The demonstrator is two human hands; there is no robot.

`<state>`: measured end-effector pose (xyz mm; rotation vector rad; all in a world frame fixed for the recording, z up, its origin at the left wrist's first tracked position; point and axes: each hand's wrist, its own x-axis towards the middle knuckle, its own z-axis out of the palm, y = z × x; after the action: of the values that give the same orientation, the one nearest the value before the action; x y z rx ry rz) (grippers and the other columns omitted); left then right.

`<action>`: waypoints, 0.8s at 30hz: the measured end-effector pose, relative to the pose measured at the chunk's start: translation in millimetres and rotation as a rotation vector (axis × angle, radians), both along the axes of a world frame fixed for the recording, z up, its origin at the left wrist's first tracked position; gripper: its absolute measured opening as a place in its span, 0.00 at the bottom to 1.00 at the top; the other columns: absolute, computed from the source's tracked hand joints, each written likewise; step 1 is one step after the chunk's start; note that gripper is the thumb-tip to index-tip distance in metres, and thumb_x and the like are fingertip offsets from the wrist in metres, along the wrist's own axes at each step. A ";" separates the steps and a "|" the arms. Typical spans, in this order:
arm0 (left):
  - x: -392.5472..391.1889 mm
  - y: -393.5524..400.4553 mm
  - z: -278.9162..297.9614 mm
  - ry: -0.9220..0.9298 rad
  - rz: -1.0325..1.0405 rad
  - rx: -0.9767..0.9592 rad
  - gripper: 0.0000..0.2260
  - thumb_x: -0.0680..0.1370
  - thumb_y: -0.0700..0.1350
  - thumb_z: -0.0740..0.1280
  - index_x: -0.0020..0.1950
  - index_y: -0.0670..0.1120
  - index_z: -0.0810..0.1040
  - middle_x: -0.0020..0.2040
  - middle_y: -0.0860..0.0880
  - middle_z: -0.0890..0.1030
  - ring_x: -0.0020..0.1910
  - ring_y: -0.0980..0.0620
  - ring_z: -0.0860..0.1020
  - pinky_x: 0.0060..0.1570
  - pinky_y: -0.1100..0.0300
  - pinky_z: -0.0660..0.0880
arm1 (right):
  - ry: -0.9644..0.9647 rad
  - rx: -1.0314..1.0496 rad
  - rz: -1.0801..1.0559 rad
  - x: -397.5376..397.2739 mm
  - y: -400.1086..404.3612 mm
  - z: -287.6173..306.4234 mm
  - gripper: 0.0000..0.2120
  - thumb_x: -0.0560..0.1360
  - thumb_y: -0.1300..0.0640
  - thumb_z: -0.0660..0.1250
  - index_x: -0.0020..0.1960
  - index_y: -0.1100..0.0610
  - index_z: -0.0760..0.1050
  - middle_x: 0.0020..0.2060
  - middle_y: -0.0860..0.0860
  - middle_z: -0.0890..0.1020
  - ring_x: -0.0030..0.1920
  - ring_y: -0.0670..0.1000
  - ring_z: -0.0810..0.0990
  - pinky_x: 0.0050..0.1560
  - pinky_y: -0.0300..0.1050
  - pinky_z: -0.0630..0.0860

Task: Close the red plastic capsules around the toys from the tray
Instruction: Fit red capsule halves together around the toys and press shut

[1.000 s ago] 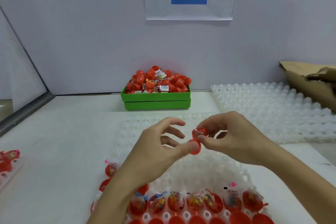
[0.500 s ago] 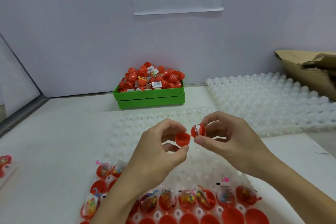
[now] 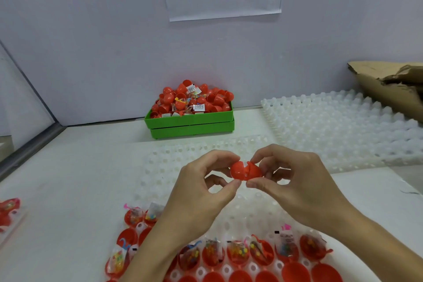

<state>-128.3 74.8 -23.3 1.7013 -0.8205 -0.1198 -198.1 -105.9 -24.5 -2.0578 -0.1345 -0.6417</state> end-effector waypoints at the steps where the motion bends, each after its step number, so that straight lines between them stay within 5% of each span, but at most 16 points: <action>1: -0.2 0.1 0.8 0.004 -0.004 -0.008 0.12 0.74 0.37 0.72 0.54 0.51 0.81 0.48 0.54 0.84 0.50 0.52 0.81 0.44 0.64 0.76 | -0.023 -0.015 0.005 -0.5 -0.1 0.2 0.14 0.65 0.58 0.81 0.45 0.47 0.80 0.33 0.47 0.82 0.32 0.49 0.80 0.37 0.42 0.78; 8: -2.2 -0.8 1.9 0.004 -0.026 0.000 0.12 0.74 0.37 0.71 0.54 0.51 0.82 0.47 0.54 0.84 0.51 0.52 0.82 0.47 0.64 0.77 | -0.170 -0.234 0.018 -1.4 -2.2 1.5 0.11 0.67 0.60 0.78 0.49 0.54 0.84 0.37 0.43 0.83 0.37 0.45 0.80 0.38 0.35 0.76; 17: -3.5 -2.2 3.3 0.052 0.025 -0.017 0.12 0.72 0.38 0.75 0.53 0.51 0.83 0.46 0.54 0.85 0.49 0.56 0.82 0.47 0.66 0.78 | -0.159 -0.194 -0.052 -1.4 0.8 -1.5 0.16 0.63 0.60 0.81 0.49 0.53 0.83 0.36 0.39 0.81 0.37 0.41 0.79 0.41 0.29 0.75; 24: -2.8 -0.6 6.2 0.084 0.030 -0.035 0.12 0.68 0.46 0.75 0.50 0.52 0.84 0.45 0.53 0.86 0.47 0.56 0.83 0.46 0.64 0.79 | -0.248 -0.162 -0.028 -3.4 3.4 -0.8 0.11 0.66 0.59 0.77 0.49 0.57 0.85 0.40 0.46 0.84 0.38 0.45 0.82 0.40 0.39 0.79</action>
<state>-131.1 74.3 -17.0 1.6638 -0.7306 -0.1544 -201.5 -102.5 -25.3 -2.1304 -0.3107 -0.9293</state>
